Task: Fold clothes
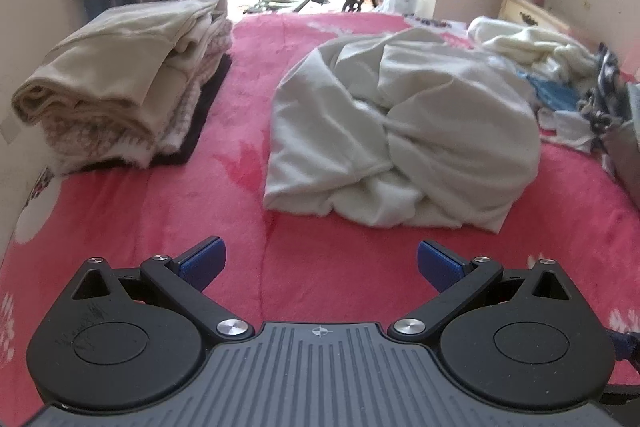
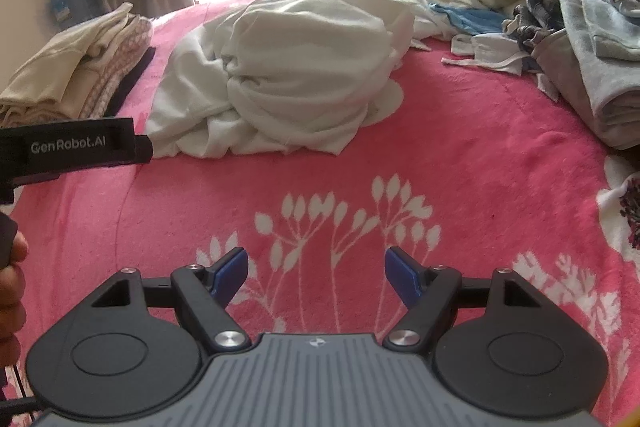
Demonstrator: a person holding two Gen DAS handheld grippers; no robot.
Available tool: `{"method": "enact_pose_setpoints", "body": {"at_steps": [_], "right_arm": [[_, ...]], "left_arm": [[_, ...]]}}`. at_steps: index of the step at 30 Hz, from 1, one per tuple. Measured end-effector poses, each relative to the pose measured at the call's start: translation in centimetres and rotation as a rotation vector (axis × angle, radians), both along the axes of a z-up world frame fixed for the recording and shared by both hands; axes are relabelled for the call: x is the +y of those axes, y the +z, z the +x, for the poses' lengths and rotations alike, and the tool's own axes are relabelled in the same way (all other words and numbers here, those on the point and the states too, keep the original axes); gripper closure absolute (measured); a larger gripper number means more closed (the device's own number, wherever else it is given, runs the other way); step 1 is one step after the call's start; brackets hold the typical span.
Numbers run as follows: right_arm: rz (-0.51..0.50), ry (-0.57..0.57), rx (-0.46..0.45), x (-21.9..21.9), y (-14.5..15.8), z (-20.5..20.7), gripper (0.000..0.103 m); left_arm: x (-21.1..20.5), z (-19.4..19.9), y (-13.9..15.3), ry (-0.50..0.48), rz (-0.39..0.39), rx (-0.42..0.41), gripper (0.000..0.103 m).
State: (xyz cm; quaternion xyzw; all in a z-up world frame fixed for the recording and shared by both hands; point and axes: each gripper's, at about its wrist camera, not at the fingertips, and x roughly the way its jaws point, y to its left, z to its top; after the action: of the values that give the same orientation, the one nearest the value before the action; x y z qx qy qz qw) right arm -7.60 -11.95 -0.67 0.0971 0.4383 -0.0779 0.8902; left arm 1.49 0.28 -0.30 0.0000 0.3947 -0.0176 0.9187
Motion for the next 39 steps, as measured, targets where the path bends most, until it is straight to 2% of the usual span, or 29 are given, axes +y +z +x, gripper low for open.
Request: {"method": "enact_pose_setpoints", "body": {"at_steps": [10,19,23,27,32,36,39], "right_arm": [[0.010,-0.007,-0.050,-1.8,1.1,1.9,0.025],[-0.028,0.043,-0.086,-3.1,1.3,7.6,0.025],[-0.042,0.072,-0.134,-3.8,1.4,10.8,0.024],[-0.031,0.102,-0.208,-4.2,1.6,14.5,0.020],[-0.012,0.139,-0.251,-3.9,0.9,19.6,0.016],[-0.030,0.144,-0.231,-3.4,-0.9,22.6,0.013],[-0.083,0.131,-0.202,-3.0,-2.3,23.6,0.013]], "left_arm": [[-0.5,3.3,0.6,-0.039,0.006,-0.077,0.000],[-0.3,7.8,-0.8,-0.059,0.027,-0.116,0.000],[-0.5,9.7,-1.9,-0.107,0.051,-0.132,0.000],[-0.7,12.0,-3.8,-0.159,0.076,-0.129,0.000],[-0.7,14.6,-6.4,-0.189,0.089,-0.084,0.000],[-0.5,15.5,-7.8,-0.203,0.068,-0.056,0.000],[-0.3,15.8,-8.4,-0.200,0.037,-0.046,0.005]]}}
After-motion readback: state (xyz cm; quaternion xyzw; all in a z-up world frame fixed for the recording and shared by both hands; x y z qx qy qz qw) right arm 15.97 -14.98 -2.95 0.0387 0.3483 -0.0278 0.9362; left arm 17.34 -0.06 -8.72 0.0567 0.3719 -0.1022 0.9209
